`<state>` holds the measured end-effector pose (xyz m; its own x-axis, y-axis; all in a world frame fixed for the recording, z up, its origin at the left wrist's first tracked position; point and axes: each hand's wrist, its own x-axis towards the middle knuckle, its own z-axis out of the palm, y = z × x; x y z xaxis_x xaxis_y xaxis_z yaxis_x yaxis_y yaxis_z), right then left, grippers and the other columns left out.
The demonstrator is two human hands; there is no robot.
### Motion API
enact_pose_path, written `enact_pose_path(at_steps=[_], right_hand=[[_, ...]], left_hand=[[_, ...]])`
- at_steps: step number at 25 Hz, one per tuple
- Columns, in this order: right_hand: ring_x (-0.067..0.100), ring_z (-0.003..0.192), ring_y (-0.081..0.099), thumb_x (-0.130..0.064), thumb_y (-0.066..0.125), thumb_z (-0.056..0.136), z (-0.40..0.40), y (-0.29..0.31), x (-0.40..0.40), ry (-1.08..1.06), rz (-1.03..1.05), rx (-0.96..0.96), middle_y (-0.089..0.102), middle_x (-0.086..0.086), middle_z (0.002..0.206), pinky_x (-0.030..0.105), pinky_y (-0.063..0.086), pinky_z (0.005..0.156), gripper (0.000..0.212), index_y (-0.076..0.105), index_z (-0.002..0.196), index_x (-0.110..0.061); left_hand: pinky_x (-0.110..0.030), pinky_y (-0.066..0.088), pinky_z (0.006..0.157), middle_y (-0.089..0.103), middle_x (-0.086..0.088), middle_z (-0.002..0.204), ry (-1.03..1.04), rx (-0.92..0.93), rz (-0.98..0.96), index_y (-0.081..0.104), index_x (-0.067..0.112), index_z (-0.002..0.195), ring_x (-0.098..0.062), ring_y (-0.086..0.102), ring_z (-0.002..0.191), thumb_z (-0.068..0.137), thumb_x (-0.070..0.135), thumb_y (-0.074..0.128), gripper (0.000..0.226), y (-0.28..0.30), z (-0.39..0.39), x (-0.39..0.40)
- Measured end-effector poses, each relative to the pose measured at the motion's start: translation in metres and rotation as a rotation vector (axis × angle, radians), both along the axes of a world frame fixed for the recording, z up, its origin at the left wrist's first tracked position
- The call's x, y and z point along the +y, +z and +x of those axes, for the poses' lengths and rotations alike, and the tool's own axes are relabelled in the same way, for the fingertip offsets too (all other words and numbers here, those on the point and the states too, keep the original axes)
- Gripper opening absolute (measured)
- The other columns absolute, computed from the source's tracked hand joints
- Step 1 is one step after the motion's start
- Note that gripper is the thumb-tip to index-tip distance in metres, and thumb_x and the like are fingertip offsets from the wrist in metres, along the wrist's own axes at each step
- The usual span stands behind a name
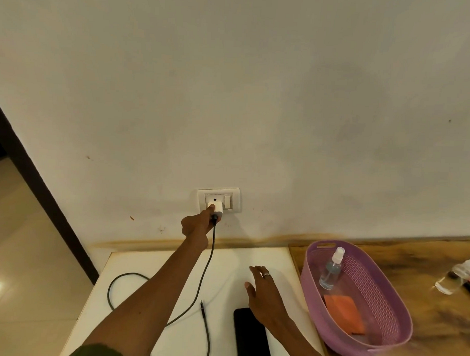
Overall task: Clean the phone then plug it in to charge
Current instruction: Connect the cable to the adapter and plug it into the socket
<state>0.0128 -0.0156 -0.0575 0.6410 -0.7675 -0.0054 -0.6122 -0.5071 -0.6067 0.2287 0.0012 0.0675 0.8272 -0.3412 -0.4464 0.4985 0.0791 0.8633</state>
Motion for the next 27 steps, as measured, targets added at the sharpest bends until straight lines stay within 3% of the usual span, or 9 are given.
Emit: enact_pose_path(at_steps=[5, 9, 13, 17, 20, 22, 23, 25, 27], right_hand=[[0.016, 0.147, 0.019, -0.034, 0.041, 0.100, -0.003, 0.006, 0.013, 0.005, -0.007, 0.011, 0.023, -0.001, 0.158, 0.029, 0.026, 0.116, 0.051, 0.027, 0.148, -0.024], [0.016, 0.148, 0.017, -0.032, 0.040, 0.101, -0.005, 0.017, 0.020, 0.017, -0.043, 0.014, 0.023, -0.001, 0.158, 0.030, 0.023, 0.117, 0.051, 0.026, 0.149, -0.022], [0.017, 0.148, 0.014, -0.030, 0.040, 0.101, -0.010, 0.030, 0.035, 0.019, -0.048, 0.025, 0.022, 0.000, 0.159, 0.032, 0.019, 0.120, 0.052, 0.024, 0.150, -0.020], [0.016, 0.148, 0.014, -0.029, 0.040, 0.101, -0.020, 0.036, 0.050, 0.015, -0.034, 0.046, 0.020, -0.001, 0.159, 0.031, 0.019, 0.119, 0.052, 0.024, 0.150, -0.020], [0.018, 0.148, 0.014, -0.030, 0.040, 0.101, -0.026, 0.041, 0.061, -0.004, 0.001, 0.073, 0.019, -0.001, 0.160, 0.033, 0.017, 0.119, 0.053, 0.023, 0.150, -0.021], [0.018, 0.148, 0.015, -0.031, 0.041, 0.100, -0.029, 0.040, 0.068, -0.013, 0.005, 0.094, 0.020, -0.001, 0.159, 0.033, 0.017, 0.119, 0.053, 0.023, 0.150, -0.022], [0.018, 0.148, 0.016, -0.031, 0.041, 0.100, -0.030, 0.040, 0.071, -0.019, 0.004, 0.102, 0.021, 0.000, 0.159, 0.032, 0.018, 0.119, 0.054, 0.023, 0.150, -0.022], [0.019, 0.147, 0.017, -0.032, 0.041, 0.099, -0.034, 0.038, 0.077, -0.022, 0.009, 0.126, 0.022, 0.001, 0.158, 0.032, 0.022, 0.118, 0.054, 0.023, 0.150, -0.022], [0.020, 0.147, 0.017, -0.035, 0.042, 0.098, -0.037, 0.033, 0.081, -0.018, 0.030, 0.165, 0.023, 0.003, 0.157, 0.033, 0.026, 0.117, 0.057, 0.022, 0.150, -0.022]], left_hand=[[-0.039, 0.059, 0.092, 0.074, -0.017, 0.097, -0.158, -0.105, 0.007, 0.071, -0.003, 0.096, -0.033, 0.075, 0.092, 0.084, 0.019, 0.078, 0.026, -0.002, -0.019, 0.025], [-0.028, 0.054, 0.079, 0.073, -0.003, 0.094, -0.254, -0.584, 0.256, 0.070, 0.011, 0.106, -0.019, 0.070, 0.084, 0.089, 0.028, 0.072, 0.024, -0.018, -0.053, 0.065], [-0.017, 0.052, 0.062, 0.068, 0.001, 0.087, -0.194, -0.806, 0.270, 0.066, 0.018, 0.096, -0.013, 0.065, 0.070, 0.089, 0.015, 0.070, 0.008, -0.043, -0.083, 0.113], [-0.009, 0.047, 0.062, 0.062, 0.013, 0.074, -0.373, -0.991, 0.478, 0.064, 0.024, 0.082, -0.004, 0.060, 0.063, 0.091, 0.013, 0.066, 0.014, -0.075, -0.103, 0.152], [-0.018, 0.051, 0.066, 0.059, 0.016, 0.073, -0.593, -0.969, 0.700, 0.053, 0.034, 0.074, 0.000, 0.057, 0.064, 0.094, 0.023, 0.059, 0.023, -0.091, -0.113, 0.168], [-0.022, 0.052, 0.075, 0.063, 0.011, 0.087, -0.700, -0.957, 0.807, 0.056, 0.030, 0.084, 0.000, 0.061, 0.075, 0.097, 0.032, 0.053, 0.014, -0.091, -0.119, 0.172], [-0.024, 0.050, 0.085, 0.064, 0.005, 0.105, -0.730, -0.958, 0.852, 0.059, 0.025, 0.101, -0.006, 0.063, 0.094, 0.099, 0.036, 0.049, 0.015, -0.093, -0.121, 0.172], [-0.029, 0.042, 0.103, 0.053, -0.005, 0.135, -0.821, -0.988, 0.962, 0.047, 0.015, 0.134, -0.020, 0.050, 0.128, 0.100, 0.043, 0.044, 0.044, -0.107, -0.122, 0.171], [-0.033, 0.038, 0.108, 0.043, -0.006, 0.144, -0.920, -1.000, 1.065, 0.039, 0.013, 0.141, -0.024, 0.041, 0.136, 0.099, 0.045, 0.046, 0.053, -0.115, -0.125, 0.171]])
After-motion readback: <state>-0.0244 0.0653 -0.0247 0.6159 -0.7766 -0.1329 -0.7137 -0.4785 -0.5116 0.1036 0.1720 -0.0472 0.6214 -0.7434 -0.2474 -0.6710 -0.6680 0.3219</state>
